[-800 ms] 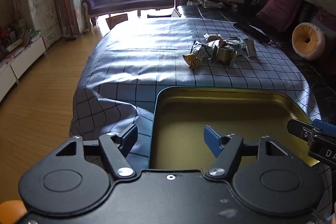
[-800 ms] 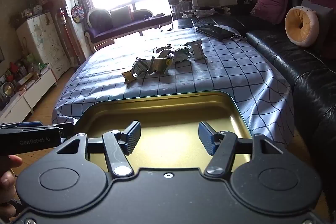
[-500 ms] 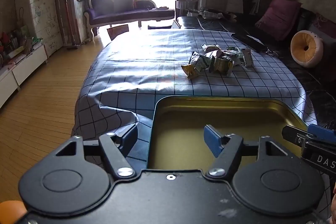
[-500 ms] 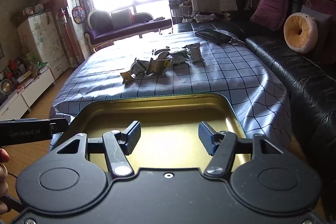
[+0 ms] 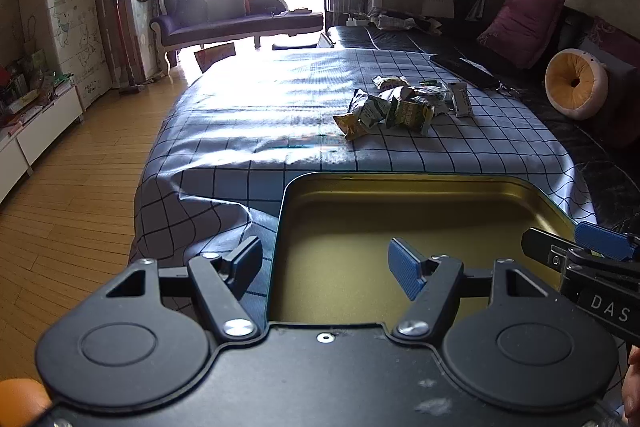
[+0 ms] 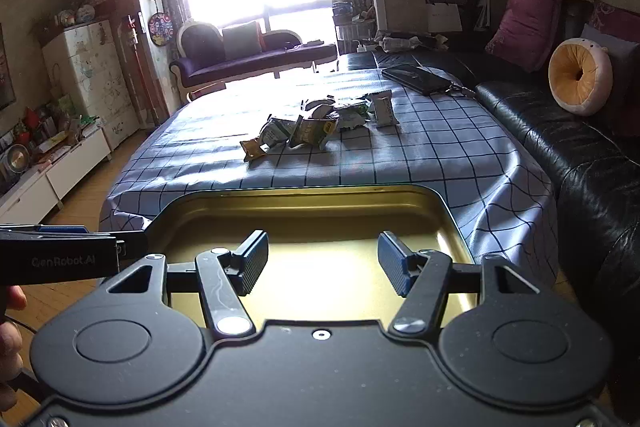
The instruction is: Organize snacks
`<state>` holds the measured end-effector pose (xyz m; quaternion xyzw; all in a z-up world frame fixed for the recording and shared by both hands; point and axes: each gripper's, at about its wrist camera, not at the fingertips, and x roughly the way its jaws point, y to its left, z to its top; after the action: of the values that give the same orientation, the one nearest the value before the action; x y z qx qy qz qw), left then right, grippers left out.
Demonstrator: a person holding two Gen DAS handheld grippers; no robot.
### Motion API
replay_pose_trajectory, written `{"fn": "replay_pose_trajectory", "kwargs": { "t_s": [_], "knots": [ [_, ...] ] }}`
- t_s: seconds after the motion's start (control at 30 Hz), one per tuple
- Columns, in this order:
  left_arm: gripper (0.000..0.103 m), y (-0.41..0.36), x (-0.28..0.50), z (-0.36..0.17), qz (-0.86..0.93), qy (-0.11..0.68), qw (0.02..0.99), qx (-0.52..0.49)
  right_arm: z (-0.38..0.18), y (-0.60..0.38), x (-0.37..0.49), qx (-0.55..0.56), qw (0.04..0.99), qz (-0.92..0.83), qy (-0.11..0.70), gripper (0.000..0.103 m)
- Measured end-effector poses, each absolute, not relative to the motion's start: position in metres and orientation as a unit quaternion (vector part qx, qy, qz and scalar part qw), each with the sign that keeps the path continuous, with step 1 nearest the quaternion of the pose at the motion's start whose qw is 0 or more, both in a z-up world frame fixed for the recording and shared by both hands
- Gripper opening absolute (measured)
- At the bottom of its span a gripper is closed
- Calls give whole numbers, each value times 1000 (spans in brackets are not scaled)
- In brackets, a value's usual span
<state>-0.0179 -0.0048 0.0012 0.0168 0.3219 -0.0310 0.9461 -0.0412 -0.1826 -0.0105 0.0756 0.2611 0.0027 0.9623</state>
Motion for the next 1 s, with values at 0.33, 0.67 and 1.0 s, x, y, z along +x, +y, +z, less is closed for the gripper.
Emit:
{"fn": "replay_pose_trajectory", "kwargs": {
  "t_s": [0.33,0.67,1.0],
  "knots": [
    [73,-6,-17,-2,-28,331,943,24,-10,-182,-41,77,962,5,261,65],
    [73,-7,-14,-5,-30,341,939,22,-13,-182,-41,76,961,6,265,65],
    [73,-8,-11,-10,-32,355,934,20,-14,-178,-41,65,962,12,266,65]
  ]
}}
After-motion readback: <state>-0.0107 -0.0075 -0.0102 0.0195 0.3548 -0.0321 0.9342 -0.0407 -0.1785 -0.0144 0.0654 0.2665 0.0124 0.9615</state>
